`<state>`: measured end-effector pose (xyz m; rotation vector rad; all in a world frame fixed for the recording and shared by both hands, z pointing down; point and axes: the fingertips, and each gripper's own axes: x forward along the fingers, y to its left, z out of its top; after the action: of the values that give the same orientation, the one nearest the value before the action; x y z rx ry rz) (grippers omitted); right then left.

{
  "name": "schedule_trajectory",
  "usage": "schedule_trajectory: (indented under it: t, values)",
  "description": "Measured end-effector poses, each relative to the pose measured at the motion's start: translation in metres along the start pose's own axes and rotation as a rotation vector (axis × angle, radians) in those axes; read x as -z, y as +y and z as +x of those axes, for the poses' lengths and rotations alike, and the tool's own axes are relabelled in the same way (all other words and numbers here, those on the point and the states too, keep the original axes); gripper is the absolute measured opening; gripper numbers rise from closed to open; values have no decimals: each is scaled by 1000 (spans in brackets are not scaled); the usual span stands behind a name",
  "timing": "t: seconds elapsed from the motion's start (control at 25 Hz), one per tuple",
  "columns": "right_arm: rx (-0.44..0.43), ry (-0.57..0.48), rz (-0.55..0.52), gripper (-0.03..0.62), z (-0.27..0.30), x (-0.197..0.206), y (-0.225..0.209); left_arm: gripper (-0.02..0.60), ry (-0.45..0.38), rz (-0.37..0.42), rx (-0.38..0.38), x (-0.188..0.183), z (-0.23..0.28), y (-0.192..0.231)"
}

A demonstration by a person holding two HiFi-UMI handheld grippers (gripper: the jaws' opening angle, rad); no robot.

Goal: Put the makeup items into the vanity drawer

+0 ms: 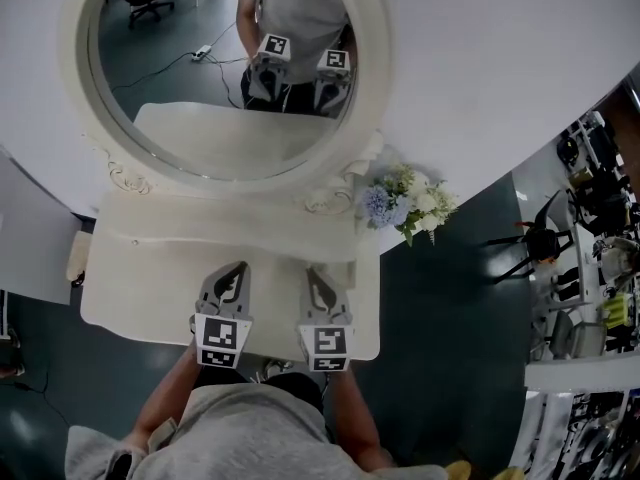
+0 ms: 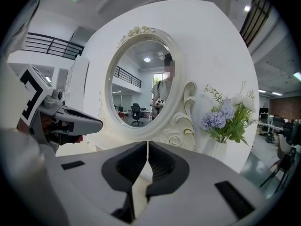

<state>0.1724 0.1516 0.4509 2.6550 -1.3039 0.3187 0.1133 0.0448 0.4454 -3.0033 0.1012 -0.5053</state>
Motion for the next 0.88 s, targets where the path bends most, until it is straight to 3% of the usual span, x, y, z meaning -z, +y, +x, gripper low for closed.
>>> schedule_trajectory:
  t: [0.88]
  values:
    - [5,-17,-15,21,-3,-5,-1,2,-7,-10,4,1,-1,0]
